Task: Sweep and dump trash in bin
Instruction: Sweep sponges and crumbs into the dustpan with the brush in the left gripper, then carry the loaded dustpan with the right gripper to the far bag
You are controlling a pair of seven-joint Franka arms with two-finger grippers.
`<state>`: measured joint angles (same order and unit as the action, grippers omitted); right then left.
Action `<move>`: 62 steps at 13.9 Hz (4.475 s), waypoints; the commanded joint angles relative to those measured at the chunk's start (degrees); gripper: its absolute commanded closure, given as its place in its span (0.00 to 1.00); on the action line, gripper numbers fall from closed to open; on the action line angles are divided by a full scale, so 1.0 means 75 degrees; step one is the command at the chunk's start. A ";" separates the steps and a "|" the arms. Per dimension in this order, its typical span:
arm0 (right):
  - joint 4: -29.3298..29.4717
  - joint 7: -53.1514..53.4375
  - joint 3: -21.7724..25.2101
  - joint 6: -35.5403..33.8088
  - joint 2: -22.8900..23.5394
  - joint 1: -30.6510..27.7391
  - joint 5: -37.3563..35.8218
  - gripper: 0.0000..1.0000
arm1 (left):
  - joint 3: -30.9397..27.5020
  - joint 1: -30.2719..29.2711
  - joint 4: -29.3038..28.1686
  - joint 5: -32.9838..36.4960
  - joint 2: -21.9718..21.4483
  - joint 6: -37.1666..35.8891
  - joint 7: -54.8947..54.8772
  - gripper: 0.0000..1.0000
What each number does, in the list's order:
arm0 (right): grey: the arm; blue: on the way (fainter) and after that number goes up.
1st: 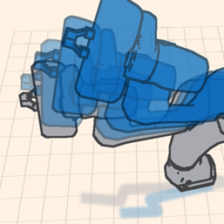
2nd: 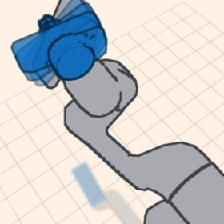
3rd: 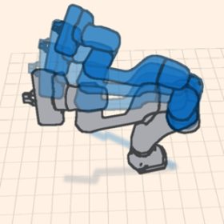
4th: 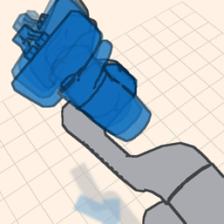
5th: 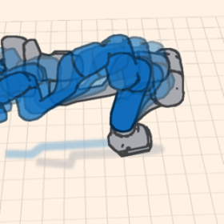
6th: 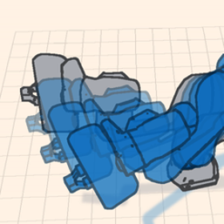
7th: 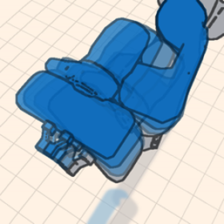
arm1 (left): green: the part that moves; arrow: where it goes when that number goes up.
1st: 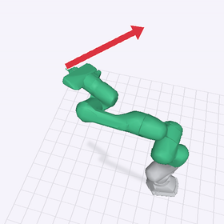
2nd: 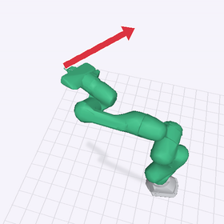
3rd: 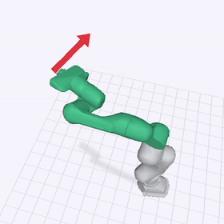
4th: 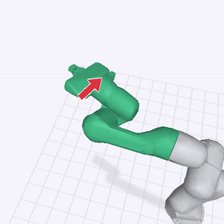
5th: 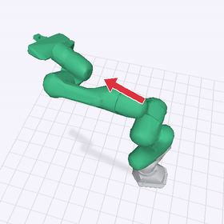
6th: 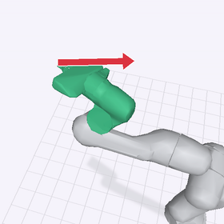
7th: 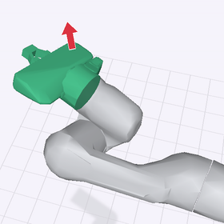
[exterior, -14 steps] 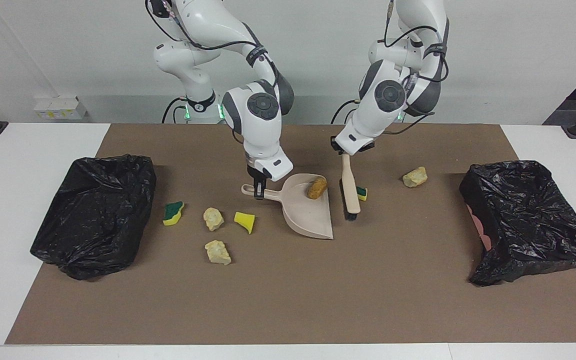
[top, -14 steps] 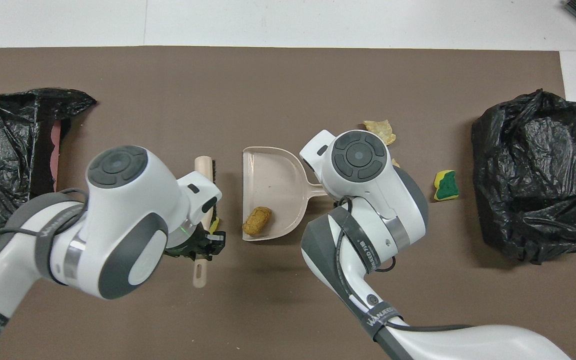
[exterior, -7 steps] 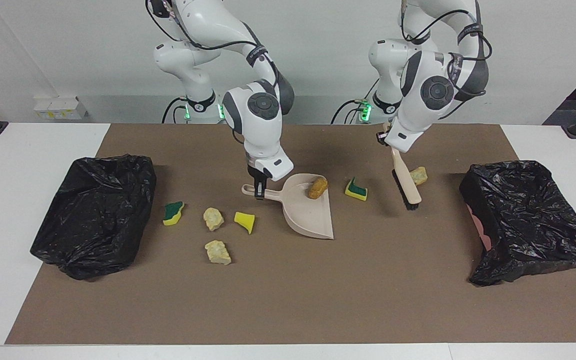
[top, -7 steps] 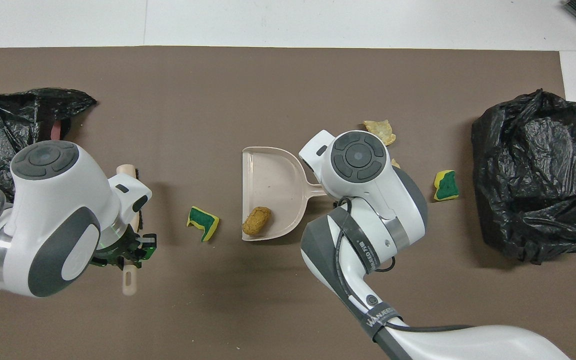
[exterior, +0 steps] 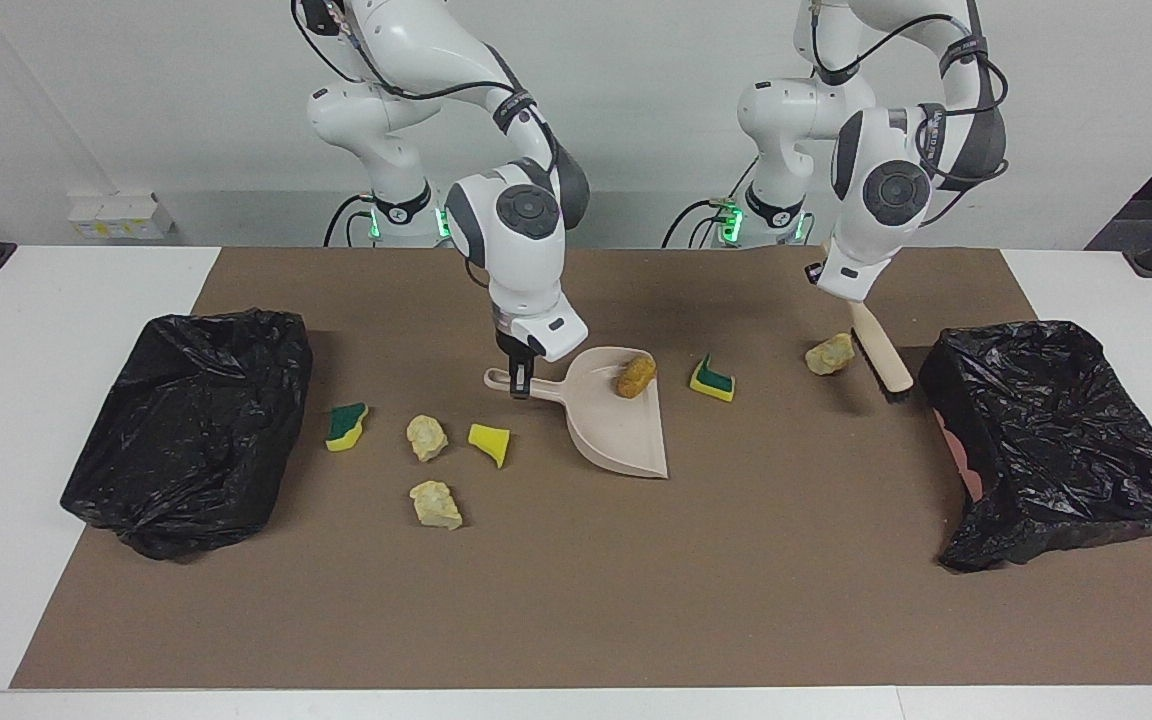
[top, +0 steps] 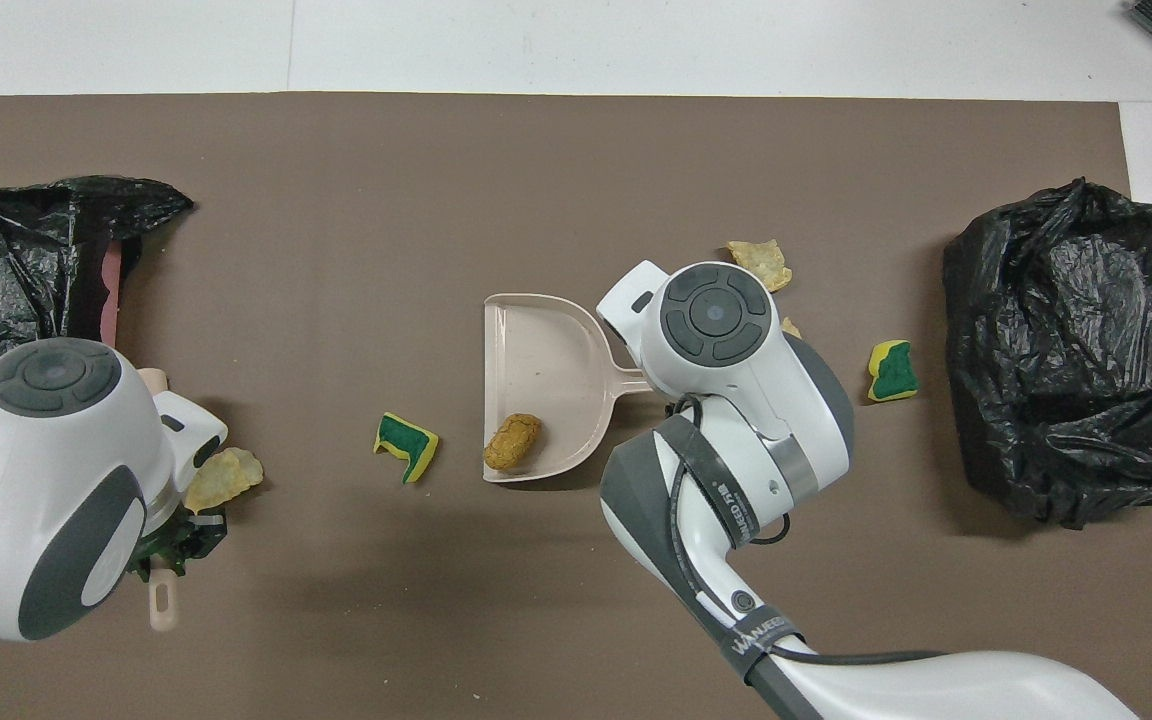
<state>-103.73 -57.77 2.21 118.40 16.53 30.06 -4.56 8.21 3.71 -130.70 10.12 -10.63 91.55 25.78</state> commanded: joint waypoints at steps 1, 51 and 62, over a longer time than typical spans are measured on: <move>-0.0196 -0.0231 -0.0014 0.0268 -0.0071 0.0000 -0.0096 1.00 | 0.0030 0.0009 -0.0712 0.0198 -0.0434 0.0320 0.0556 1.00; 0.0518 -0.1004 0.0021 -0.0912 -0.0491 -0.1124 0.0795 1.00 | 0.2643 0.0862 0.0625 -0.3318 0.0295 0.1783 0.1976 1.00; 0.1116 -0.4015 0.0092 -0.2544 -0.1184 -0.4485 0.0901 1.00 | 0.4027 0.1345 -0.1252 -0.4626 -0.0434 0.3074 0.2152 1.00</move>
<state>-95.32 -85.11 3.42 101.12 9.41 0.18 1.88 38.59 13.23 -136.84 -20.25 -9.90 112.80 41.70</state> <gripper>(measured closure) 0.687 0.736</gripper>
